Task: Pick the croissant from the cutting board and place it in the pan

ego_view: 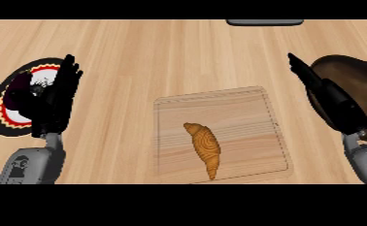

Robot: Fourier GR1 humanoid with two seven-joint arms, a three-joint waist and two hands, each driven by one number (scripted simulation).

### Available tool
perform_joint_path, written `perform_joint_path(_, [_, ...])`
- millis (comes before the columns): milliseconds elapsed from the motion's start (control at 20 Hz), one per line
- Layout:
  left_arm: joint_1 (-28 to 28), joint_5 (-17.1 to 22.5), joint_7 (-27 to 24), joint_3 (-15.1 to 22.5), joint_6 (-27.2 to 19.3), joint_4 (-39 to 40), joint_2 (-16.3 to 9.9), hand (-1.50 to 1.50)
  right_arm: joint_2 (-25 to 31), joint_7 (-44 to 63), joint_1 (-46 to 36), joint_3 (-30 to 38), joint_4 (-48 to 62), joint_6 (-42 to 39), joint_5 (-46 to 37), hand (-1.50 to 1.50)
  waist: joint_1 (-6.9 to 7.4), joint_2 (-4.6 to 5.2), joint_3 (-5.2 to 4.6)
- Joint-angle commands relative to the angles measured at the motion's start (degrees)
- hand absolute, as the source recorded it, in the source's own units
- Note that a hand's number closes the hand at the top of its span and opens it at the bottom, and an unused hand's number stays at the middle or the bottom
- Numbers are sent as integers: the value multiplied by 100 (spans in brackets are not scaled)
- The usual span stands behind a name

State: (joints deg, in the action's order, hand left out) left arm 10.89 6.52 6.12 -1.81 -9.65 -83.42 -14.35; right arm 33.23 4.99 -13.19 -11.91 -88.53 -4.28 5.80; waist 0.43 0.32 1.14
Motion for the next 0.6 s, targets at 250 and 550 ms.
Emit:
perform_joint_path(250, [582,-246,-190,337,192,-208,-45,0,-899,-585,-804,-2087,176,-2557,518,150,720,185,-99])
perform_joint_path(550, [340,-107,-203,29,202,19,-123,0,-375,-3163,-1022,-1363,426,-1502,-1194,-150,0,-11,-103])
